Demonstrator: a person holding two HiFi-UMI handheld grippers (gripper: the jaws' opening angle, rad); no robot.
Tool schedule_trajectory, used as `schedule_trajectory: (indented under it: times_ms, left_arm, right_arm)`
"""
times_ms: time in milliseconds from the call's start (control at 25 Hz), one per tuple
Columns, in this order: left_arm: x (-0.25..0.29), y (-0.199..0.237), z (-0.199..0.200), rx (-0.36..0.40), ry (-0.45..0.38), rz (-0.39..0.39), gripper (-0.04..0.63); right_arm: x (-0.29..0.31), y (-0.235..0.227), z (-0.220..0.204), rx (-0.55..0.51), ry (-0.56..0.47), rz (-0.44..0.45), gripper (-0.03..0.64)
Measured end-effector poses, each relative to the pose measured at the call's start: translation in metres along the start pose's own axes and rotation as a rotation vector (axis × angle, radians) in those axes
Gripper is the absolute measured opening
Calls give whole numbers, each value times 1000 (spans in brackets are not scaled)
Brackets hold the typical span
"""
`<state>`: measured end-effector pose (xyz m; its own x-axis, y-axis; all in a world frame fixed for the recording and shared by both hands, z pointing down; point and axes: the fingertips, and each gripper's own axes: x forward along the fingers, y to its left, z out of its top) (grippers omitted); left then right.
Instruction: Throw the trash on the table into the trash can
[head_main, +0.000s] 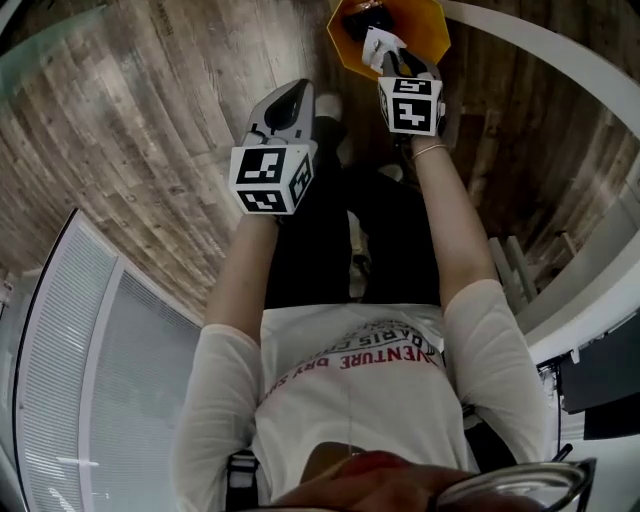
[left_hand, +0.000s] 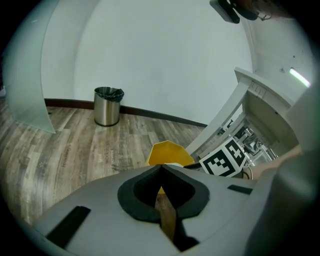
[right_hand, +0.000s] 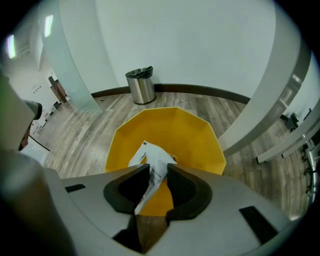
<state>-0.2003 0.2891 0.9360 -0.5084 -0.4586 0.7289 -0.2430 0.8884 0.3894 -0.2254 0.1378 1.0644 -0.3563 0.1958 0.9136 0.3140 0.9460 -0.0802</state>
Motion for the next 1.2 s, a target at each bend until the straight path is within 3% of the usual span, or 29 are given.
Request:
schedule_trajectory:
  times_ms: [40,80,480,600,720,960,1200]
  left_arm:
    - [-1,1,-3,-1,3,3,23]
    - [-4,1,-6,-1,4,5,23]
    - [-46,-26,3,-3,0,4,23]
    - [-65,-45,21,10,-14,-4,23]
    - [-94,-67,48,28,-48,-14,23]
    - [-166,-133,108,73,-123,-57,23]
    - [-240,-223,160,136,-188,-155,23]
  right_arm:
    - [0,1,-4,4,4,0,142]
    - [-1,1,-7,6,7,-2,147]
    - [-63,11,-2,62,-9,24,147]
    - [-98,18,13,55,-25,40,99]
    - [-153,28,39,65,-100,48,43]
    - [-286,46,93,103,-249,130,32]
    - [-423,33,125,127,-396,113,29]
